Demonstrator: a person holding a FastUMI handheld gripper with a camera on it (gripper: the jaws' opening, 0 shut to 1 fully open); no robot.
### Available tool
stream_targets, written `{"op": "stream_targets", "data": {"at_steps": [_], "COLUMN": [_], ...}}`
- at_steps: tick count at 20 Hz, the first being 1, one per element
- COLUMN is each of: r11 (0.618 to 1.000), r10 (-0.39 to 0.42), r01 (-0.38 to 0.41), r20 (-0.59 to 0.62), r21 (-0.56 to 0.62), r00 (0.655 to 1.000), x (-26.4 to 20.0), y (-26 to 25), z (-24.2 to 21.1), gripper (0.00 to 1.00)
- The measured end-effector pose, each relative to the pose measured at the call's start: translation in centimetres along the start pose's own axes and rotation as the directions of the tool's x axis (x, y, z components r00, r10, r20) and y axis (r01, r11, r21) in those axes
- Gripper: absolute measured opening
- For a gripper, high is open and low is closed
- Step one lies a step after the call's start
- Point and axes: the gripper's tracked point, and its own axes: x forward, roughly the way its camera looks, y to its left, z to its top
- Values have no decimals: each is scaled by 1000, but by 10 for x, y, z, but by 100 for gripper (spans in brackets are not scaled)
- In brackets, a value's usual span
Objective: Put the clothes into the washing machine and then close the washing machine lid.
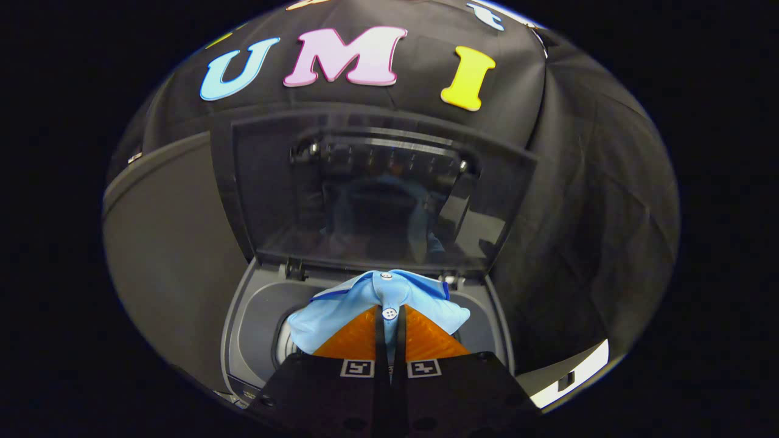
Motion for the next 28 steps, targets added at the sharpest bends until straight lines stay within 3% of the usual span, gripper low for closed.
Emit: {"op": "stream_targets", "data": {"at_steps": [9,17,19,22,28], "r11": [1000,1000,1000,999,999], "r10": [27,13,7,17,16], "r01": [-26,-15,-17,-30,-29], "r20": [-285,-378,-413,-396,-393], "r21": [7,-3,-23,-28,-26], "r00": [958,926,911,918,920], "x": [52,62,58,58,55], "y": [19,17,16,17,19], "z": [-98,-117,-123,-122,-117], "gripper": [5,5,43,99,99]}}
